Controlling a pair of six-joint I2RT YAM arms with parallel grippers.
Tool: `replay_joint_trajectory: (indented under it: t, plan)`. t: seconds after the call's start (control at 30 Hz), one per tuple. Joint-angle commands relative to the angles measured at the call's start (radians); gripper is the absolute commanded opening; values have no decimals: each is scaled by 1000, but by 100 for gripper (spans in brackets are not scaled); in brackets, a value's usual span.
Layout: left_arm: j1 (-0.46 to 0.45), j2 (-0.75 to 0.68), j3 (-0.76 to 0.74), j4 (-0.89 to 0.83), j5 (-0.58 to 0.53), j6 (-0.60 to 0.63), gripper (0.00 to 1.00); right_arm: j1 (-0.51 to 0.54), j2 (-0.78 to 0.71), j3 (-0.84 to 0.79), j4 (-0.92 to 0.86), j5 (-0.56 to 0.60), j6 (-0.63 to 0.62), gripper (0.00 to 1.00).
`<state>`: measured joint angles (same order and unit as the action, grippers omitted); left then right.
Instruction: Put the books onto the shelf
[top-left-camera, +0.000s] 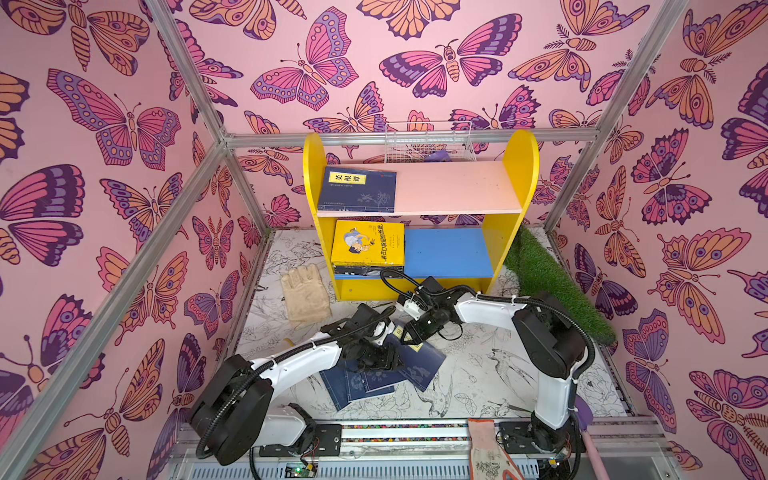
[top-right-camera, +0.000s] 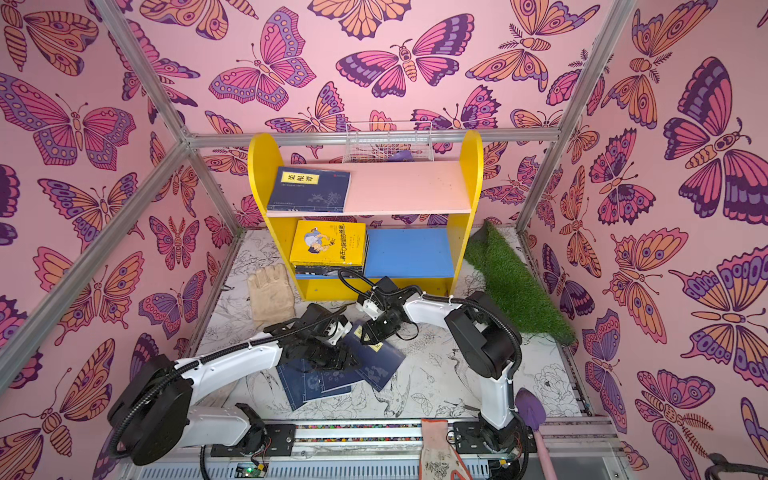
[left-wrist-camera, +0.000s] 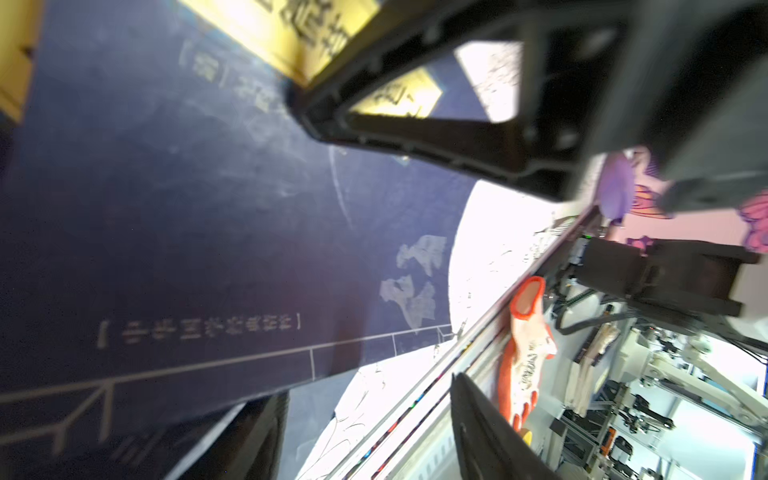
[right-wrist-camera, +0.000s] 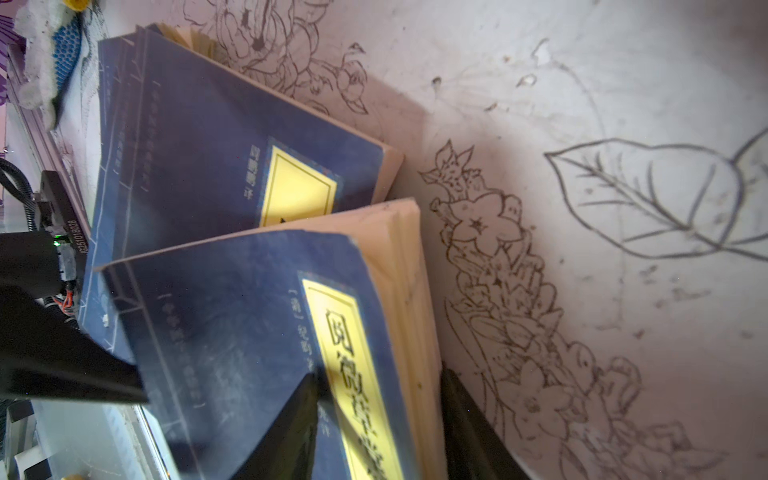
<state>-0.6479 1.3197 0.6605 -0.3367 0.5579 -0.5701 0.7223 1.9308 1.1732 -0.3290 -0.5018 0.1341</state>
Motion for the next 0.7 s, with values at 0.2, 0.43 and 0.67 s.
replay_joint_trajectory:
  t: [0.2, 0.43, 0.67]
  plan:
    - [33, -114, -42, 221, -170, 57, 52, 32, -8, -27, 12, -55, -2, 48]
    - [39, 24, 10, 101, -263, 31, 41, 32, -30, -35, 18, -54, -10, 48]
    - [43, 101, 65, 37, -269, 32, 0, 32, -59, -43, 15, -46, -19, 47]
